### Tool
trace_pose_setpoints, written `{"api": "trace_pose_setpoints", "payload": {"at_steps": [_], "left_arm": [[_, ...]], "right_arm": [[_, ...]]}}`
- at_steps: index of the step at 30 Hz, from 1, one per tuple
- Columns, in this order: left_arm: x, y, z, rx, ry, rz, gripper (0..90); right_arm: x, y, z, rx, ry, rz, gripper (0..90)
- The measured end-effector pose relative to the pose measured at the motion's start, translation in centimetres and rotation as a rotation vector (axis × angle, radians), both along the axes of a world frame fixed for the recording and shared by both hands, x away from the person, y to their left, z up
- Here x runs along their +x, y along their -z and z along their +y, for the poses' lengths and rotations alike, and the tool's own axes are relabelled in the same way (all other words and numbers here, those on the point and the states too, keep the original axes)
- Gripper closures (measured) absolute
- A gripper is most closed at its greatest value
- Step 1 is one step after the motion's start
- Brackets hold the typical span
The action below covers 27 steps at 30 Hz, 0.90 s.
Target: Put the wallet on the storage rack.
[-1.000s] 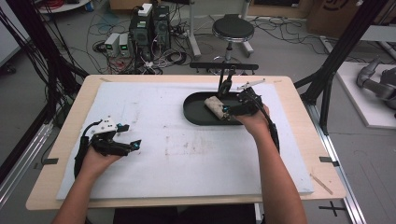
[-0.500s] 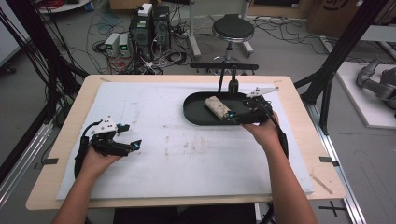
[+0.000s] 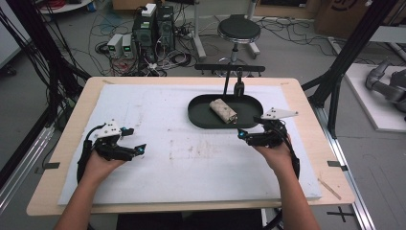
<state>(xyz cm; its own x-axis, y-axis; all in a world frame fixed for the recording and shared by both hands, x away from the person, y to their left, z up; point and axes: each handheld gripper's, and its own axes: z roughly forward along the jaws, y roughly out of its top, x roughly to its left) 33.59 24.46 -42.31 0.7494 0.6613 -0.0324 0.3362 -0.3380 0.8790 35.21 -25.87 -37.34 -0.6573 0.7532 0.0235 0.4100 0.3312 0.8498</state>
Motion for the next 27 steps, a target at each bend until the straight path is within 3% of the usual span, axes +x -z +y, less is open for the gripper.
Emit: {"api": "trace_pose_setpoints", "payload": {"at_steps": [11,27], "left_arm": [[0.0,0.3,-0.4,0.000,0.005,0.015,16.7],[-0.1,0.5,-0.7,0.002,0.005,0.023,16.7]], "right_arm": [[-2.3,3.3,-0.2,0.045,0.002,-0.010,17.0],[-2.7,5.1,-1.8,0.049,0.030,0.012,16.1]]}}
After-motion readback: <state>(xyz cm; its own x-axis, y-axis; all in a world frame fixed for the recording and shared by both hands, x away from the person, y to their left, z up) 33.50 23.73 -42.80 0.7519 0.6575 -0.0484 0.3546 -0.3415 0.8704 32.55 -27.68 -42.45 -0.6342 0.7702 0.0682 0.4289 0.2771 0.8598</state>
